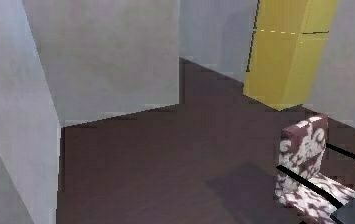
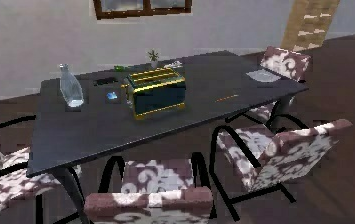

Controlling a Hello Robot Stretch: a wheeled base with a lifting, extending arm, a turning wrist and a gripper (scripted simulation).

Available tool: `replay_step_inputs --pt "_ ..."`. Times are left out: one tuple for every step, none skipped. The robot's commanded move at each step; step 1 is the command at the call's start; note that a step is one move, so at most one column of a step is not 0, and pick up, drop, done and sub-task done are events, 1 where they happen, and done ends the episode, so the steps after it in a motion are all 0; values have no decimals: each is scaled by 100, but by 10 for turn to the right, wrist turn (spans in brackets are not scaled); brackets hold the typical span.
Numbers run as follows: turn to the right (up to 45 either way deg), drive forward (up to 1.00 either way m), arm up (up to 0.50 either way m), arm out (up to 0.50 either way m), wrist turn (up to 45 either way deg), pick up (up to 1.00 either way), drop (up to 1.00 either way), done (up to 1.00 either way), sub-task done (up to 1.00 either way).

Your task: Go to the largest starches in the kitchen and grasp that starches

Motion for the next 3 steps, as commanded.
replay_step_inputs --pt "60 0 0 0 0 0 0 0 0" --pt "0 100 0 0 0 0 0 0 0" --pt "0 100 0 0 0 0 0 0 0"
